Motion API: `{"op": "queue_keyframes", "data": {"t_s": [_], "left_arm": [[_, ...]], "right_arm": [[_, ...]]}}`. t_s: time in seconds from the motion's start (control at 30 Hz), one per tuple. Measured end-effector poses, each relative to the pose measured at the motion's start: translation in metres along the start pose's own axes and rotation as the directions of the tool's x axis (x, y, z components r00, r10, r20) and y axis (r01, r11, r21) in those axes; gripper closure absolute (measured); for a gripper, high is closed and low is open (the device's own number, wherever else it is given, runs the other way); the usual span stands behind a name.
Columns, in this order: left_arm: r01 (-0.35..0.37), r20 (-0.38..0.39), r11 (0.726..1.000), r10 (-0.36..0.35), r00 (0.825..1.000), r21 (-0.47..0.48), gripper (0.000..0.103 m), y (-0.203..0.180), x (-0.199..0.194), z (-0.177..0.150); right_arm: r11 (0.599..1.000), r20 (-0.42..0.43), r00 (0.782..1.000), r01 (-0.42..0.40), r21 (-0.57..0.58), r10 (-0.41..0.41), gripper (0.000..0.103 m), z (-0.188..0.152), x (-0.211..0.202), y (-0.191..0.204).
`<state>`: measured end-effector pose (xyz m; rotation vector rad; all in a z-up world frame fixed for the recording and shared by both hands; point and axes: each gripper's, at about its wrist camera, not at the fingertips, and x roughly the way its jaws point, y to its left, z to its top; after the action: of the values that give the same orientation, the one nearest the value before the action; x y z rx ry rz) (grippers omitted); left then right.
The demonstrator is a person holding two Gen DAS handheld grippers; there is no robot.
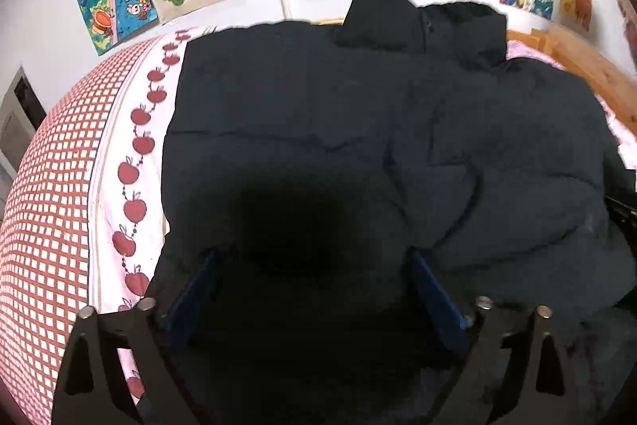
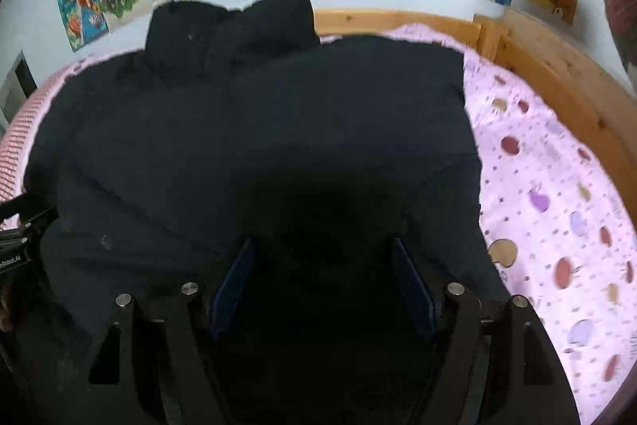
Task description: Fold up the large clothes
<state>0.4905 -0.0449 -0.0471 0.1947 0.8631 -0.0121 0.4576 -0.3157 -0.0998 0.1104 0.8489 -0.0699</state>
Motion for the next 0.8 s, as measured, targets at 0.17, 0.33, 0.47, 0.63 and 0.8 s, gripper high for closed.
{"op": "queue_keyframes", "data": {"t_s": [0.17, 0.33, 0.47, 0.63, 0.8], "left_arm": [[-0.023, 0.002, 1.0, 0.023, 1.0, -0.007, 0.0, -0.005, 0.02, -0.013], [-0.036, 0.012, 0.999, 0.036, 0.999, -0.017, 0.0, -0.007, 0.03, -0.018], [-0.046, 0.038, 0.999, 0.047, 0.998, -0.029, 0.0, -0.009, 0.034, -0.024], [-0.051, 0.045, 0.998, 0.052, 0.998, -0.034, 0.0, -0.011, 0.037, -0.028], [-0.055, 0.051, 0.998, 0.057, 0.997, -0.039, 0.0, -0.017, 0.035, -0.032]], "right_arm": [[1.0, 0.022, 1.0, 0.002, -0.008, -0.002, 0.033, -0.013, 0.008, 0.001], [1.0, 0.066, 0.998, 0.005, -0.006, -0.005, 0.032, -0.024, 0.015, 0.002], [1.0, 0.082, 0.997, -0.008, 0.002, 0.008, 0.031, -0.027, 0.02, -0.002], [1.0, 0.099, 0.995, -0.023, 0.004, 0.023, 0.027, -0.029, 0.022, -0.002], [0.999, 0.11, 0.993, -0.037, 0.002, 0.036, 0.024, -0.029, 0.023, -0.002]]}}
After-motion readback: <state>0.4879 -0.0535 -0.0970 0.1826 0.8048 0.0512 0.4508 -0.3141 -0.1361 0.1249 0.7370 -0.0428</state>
